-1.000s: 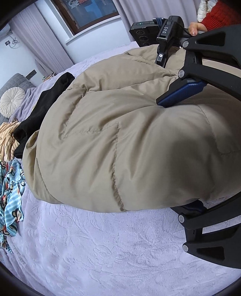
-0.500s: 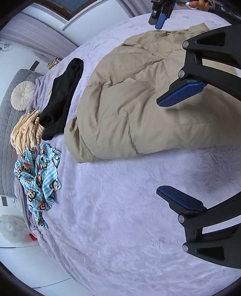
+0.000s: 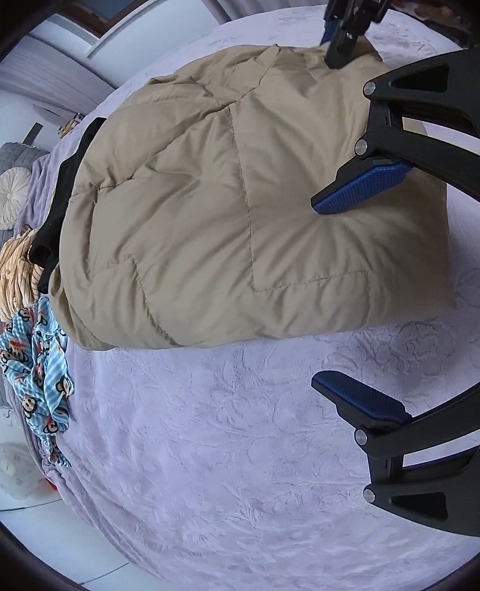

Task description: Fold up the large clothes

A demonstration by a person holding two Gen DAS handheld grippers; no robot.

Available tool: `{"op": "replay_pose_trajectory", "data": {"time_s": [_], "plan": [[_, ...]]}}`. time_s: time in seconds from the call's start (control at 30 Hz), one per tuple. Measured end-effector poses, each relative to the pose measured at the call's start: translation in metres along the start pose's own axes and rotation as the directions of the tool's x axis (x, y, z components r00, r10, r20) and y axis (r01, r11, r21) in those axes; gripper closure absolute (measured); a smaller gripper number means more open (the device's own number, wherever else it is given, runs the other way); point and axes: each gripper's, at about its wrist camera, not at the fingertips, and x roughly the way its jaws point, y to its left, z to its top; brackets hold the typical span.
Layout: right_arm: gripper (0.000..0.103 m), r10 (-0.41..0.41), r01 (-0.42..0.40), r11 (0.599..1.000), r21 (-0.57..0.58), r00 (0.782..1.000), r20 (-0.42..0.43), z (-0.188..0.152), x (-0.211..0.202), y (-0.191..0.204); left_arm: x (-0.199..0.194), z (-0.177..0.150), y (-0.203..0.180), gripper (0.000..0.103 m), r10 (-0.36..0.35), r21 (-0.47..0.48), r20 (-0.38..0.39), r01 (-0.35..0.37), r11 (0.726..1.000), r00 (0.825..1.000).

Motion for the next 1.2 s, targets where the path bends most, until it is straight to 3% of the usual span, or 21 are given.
{"op": "replay_pose_trajectory", "data": {"time_s": [0.27,0.8,1.2], "plan": [[0.075,0.061,-0.032,0.966,0.257,0.993,-0.105,-0.025,0.053,-0.051,0.002,-0.008,-0.01,0.015,0.01,0.021,-0.032,-0.009,1.0,0.999],[0.075,0.119,-0.085,0.955,0.286,0.987,-0.105,-0.032,0.002,-0.042,-0.045,-0.017,-0.017,0.015,0.046,-0.014,-0.07,-0.047,0.999,0.996],[0.071,0.133,-0.102,0.948,0.301,0.987,-0.086,-0.057,-0.045,-0.031,-0.098,-0.051,-0.028,0.015,0.056,-0.01,-0.082,-0.057,0.998,0.995]]}}
